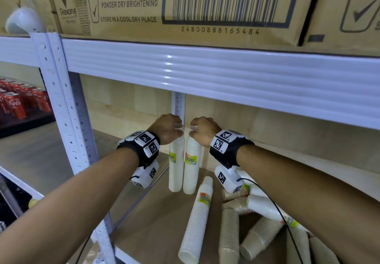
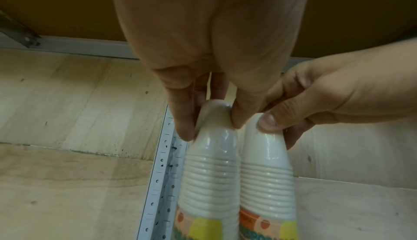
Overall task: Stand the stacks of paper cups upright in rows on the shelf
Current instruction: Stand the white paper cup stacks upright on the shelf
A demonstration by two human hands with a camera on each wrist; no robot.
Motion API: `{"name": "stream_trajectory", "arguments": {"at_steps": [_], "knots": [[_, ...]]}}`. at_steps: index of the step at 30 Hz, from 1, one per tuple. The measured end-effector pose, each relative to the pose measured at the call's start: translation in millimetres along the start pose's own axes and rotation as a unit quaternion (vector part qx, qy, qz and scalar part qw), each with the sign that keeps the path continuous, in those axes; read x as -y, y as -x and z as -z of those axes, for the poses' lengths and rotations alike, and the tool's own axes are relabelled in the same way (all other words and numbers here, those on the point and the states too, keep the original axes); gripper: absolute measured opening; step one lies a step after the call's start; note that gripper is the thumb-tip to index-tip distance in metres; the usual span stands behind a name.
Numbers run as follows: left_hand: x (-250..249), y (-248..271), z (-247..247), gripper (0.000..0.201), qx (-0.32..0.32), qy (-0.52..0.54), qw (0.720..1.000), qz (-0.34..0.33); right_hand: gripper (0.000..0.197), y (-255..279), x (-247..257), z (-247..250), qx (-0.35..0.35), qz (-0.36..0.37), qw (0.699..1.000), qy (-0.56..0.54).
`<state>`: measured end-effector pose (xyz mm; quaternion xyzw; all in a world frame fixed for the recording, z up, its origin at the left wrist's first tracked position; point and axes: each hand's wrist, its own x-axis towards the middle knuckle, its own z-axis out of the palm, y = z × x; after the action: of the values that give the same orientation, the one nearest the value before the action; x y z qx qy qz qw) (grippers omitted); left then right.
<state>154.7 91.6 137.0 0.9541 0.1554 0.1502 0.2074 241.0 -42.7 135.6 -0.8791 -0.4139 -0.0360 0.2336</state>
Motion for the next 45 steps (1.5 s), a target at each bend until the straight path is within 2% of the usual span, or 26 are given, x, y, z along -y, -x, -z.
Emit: {"name": "stream_trajectory", "arguments": {"at_steps": [7,14,19,24,28,32,35,40,45], "knots": [[5,1,2,0.058,-0.011,0.053,0.998,0.02,0.03,3,3,0,0.008,0.006,1.0,0.004],[0,4,4,0.052,0.027,0.042,0.999,-0.004,0.032,1,0,-1,0.013,-0.003,1.0,-0.005],[2,2,4,0.042,-0.001,0.014,1.0,-0.008,0.031,0,1,0,0.015,-0.011,1.0,-0.002],[1,2,1,0.051,0.013,0.038,0.999,-0.003,0.028,1,1,1,0.015,-0.008,1.0,-0.002],[-1,2,2,0.042,0.013,0.021,1.0,-0.02,0.028,1,1,2,0.018,-0.008,1.0,-0.002],[-3,1,2,0.045,0.017,0.015,1.0,-0.013,0.028,3,1,5,0.022,-0.011,1.0,-0.005],[-5,1,6,0.05,0.02,0.02,1.0,-0.003,0.034,4,0,9,0.033,-0.012,0.999,-0.014],[-21,4,20,0.053,-0.009,0.033,0.999,-0.022,0.07,13,-13,21,0.048,-0.018,0.998,-0.032],[-57,12,28,0.05,-0.03,0.063,0.995,-0.064,0.067,33,-37,38,0.047,-0.026,0.999,0.009]]}}
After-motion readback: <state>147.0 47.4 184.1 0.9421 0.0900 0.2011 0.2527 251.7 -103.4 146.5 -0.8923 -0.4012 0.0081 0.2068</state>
